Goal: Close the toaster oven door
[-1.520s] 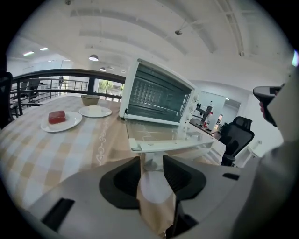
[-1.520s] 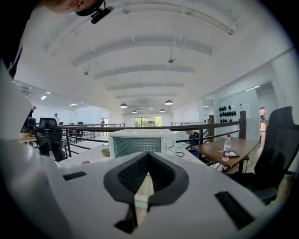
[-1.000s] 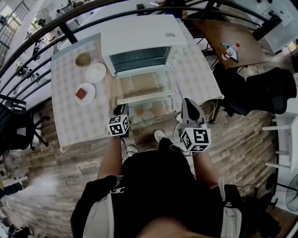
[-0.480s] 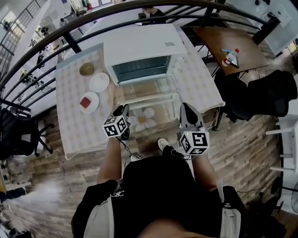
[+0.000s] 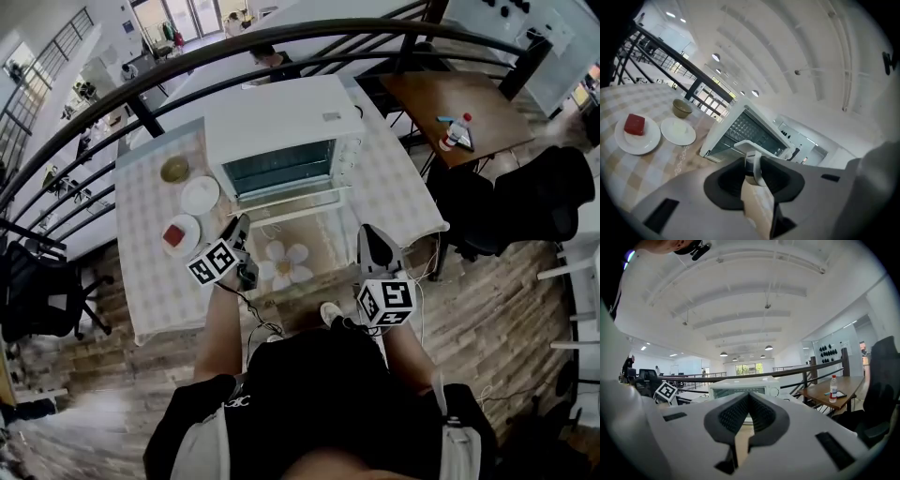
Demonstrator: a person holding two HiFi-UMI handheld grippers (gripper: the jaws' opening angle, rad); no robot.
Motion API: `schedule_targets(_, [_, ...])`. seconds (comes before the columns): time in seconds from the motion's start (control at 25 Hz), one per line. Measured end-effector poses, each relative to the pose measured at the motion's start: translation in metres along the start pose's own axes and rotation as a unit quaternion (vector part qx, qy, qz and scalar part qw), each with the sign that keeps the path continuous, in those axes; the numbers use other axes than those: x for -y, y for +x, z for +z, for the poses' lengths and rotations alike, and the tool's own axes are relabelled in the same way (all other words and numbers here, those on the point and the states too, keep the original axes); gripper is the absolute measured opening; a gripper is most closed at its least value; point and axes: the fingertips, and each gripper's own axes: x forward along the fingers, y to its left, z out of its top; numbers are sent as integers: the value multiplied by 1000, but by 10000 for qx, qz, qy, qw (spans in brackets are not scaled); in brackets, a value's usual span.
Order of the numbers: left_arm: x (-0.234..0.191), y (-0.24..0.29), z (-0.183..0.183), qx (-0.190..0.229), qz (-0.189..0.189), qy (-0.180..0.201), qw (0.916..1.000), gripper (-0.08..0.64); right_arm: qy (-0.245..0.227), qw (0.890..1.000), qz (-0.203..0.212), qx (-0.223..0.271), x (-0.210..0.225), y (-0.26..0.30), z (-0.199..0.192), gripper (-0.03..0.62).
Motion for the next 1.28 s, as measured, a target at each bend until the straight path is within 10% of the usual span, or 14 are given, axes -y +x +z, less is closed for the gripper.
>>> schedule_targets(0.52, [0, 34, 61, 713, -393, -1726, 9816, 120, 87, 9997, -160, 149, 23, 8, 11, 3])
schedule_targets(1.0, [-12, 56, 88, 1220, -464, -2695, 9541, 117, 118, 9998, -40, 137, 21, 13, 12, 3])
schedule_targets(1.28, [-19, 67, 99, 1240, -358, -2683, 9546, 149, 3, 9999, 104, 120, 14, 14, 17, 3])
